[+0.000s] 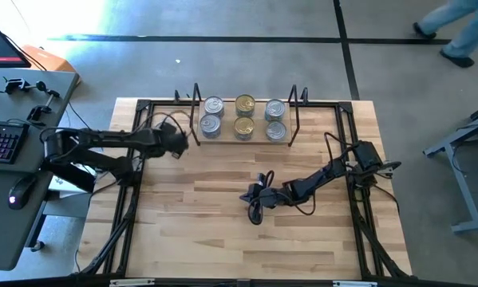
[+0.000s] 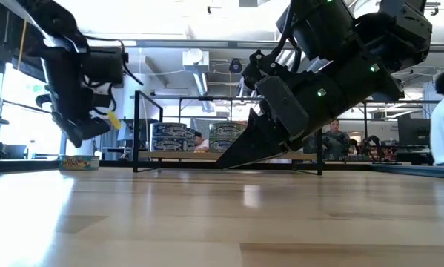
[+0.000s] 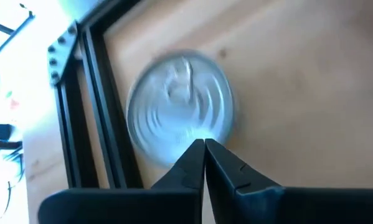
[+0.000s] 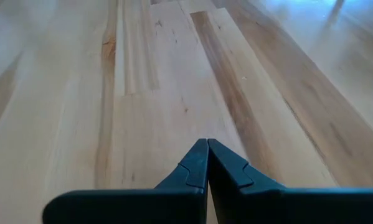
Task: Stack canned seafood by type on shelf
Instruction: Stack the Green-blue tuna can on top of the other Green-blue tuna can on the shelf
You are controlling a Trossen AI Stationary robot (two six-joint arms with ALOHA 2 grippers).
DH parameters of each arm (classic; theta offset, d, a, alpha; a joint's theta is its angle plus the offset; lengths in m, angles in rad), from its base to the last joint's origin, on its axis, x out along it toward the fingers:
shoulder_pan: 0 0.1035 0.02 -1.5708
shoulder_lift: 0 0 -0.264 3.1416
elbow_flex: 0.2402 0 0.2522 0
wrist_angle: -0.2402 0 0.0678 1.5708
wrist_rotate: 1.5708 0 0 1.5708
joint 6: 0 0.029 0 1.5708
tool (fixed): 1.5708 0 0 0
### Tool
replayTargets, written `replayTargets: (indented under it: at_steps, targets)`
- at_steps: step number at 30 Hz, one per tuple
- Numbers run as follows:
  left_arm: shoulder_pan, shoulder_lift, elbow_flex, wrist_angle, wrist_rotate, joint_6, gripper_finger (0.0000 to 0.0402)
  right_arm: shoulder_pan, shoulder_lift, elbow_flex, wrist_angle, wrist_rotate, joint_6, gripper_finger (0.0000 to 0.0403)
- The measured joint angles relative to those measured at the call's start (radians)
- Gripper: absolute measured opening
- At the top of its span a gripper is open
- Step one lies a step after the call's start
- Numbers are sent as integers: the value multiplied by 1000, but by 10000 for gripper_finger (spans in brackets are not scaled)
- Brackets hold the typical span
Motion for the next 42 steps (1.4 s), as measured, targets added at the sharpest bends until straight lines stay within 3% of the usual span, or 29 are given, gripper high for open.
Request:
replayTargets:
  at_steps: [9, 20, 32, 38, 42]
  targets:
    - [265, 0, -12, 245, 48, 312, 1, 0, 0, 0, 0, 0, 4, 0]
    - [416, 0, -12, 267, 232, 403, 0, 0, 0, 0, 0, 0, 8, 0]
    - [406, -3, -6, 160, 389, 315, 0, 1, 0, 0, 0, -8, 30, 0]
    - [301, -4, -5, 89, 479, 177, 0, 4, 0, 0, 0, -8, 30, 0]
    - [181, -5, -4, 37, 486, 77, 0, 10, 0, 0, 0, -8, 29, 0]
